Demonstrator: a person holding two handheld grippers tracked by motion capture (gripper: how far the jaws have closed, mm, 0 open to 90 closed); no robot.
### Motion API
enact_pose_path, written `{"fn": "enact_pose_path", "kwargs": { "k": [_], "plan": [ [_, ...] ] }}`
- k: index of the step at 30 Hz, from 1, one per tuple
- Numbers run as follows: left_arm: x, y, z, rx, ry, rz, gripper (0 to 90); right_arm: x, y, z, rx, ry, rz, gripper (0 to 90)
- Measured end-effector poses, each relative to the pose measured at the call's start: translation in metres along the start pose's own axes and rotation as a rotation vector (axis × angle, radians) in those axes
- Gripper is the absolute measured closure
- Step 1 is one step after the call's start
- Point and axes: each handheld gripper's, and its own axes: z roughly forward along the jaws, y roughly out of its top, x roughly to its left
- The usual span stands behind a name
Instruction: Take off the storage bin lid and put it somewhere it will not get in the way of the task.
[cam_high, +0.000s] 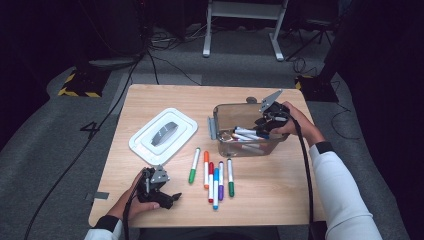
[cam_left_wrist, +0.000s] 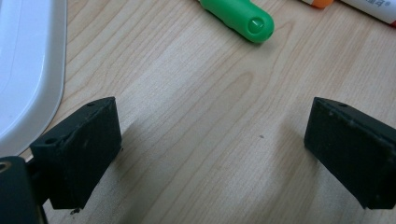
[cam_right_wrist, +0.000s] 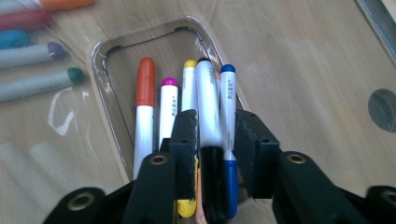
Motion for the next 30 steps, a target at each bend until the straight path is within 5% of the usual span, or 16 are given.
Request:
{"fn": "enact_pose_path", "kwargs": {
  "k": [9,17,23,30],
  "plan": [
    [0.000,0.000,0.000,0.000,-0.002,0.001,4.3,0.009,-0.003,-0.025,-0.114,-0.074,0.075,45.9],
    [0.000,0.000,0.000,0.000,-0.001,0.001,4.3,0.031,-0.020,-0.065,-0.232,-0.162,0.148,27.8],
    [0.000,-0.001,-0.001,0.001,-0.005,0.004,4.4,0.054,-0.040,-0.081,-0.289,-0.235,0.183,24.3],
    [0.000,-0.001,-0.001,0.002,-0.004,0.006,4.4,0.088,-0.066,-0.082,-0.278,-0.312,0.216,24.3]
  ]
}}
